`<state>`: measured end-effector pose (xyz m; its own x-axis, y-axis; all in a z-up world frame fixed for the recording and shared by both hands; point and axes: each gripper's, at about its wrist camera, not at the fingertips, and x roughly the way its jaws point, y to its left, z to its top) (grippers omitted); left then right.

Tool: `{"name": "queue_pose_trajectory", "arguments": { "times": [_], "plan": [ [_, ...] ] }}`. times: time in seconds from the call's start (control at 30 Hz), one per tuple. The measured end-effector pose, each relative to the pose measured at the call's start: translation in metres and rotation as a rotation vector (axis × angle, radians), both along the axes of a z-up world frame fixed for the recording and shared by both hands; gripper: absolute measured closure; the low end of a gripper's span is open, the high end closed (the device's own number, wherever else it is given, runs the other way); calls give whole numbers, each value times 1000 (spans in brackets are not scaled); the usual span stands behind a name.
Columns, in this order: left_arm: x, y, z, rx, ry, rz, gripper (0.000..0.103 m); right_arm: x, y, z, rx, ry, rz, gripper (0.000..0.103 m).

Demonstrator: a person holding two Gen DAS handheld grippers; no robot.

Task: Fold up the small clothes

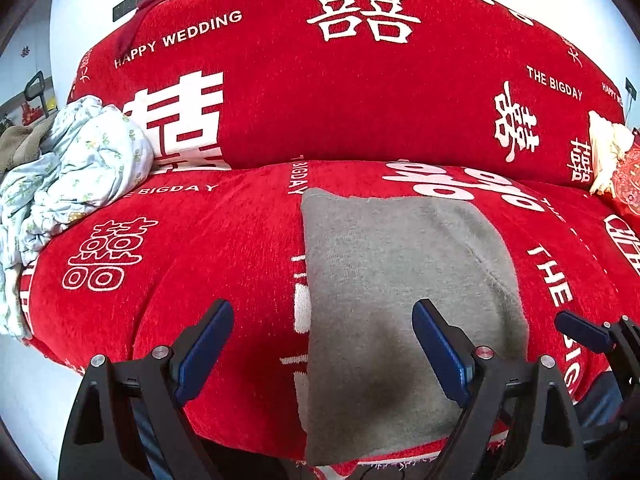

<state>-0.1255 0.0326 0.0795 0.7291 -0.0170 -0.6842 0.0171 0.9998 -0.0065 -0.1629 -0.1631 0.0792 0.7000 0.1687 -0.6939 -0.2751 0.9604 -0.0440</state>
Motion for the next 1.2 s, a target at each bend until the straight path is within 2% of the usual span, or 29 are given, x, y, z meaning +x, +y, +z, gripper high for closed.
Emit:
{"name": "queue_pose_trajectory", "arguments": {
  "times": [0.3, 1.2],
  "plan": [
    [-7, -3, 2, 17, -33, -2, 12, 1, -3, 1, 3, 1, -10, 17],
    [-10, -10, 4, 39, -43, -10, 12, -1, -2, 4, -3, -12, -4, 17]
  ]
}}
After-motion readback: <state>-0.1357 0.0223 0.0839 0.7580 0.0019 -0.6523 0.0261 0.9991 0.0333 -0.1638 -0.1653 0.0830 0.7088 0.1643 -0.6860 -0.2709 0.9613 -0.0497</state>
